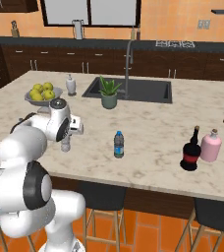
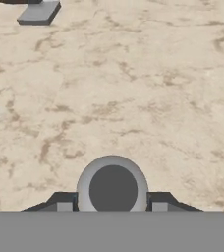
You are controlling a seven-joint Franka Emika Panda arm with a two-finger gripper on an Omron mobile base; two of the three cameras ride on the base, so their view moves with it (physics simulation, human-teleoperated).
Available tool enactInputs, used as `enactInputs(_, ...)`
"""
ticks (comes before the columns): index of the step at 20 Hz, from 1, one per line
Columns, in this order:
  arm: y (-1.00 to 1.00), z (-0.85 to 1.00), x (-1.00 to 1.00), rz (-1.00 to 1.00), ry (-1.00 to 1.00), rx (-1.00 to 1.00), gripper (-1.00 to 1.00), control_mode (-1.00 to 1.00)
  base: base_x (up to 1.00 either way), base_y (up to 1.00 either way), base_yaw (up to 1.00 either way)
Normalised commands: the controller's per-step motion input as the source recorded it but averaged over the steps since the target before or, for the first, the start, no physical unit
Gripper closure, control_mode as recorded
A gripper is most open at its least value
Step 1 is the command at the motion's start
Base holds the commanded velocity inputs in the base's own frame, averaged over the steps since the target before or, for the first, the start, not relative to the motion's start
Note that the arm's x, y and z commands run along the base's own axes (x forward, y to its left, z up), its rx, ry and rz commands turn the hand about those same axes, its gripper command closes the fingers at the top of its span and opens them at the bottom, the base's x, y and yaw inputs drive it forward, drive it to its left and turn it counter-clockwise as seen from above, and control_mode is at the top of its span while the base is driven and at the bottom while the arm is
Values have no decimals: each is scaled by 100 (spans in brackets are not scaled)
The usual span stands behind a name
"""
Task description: Move the plastic bottles in the middle to the plastics group, and the glass bottles in the middle to the glass group.
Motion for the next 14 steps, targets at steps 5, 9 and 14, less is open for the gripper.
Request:
enactInputs(5, 87, 20, 19, 6, 0, 0, 100, -100, 0, 0, 0)
enactInputs(9, 96, 18, 22, 5, 14, -8, 100, -100, 0, 0, 0)
enactInputs(14, 63, 1, 15, 4, 9, -12, 100, -100, 0, 0, 0)
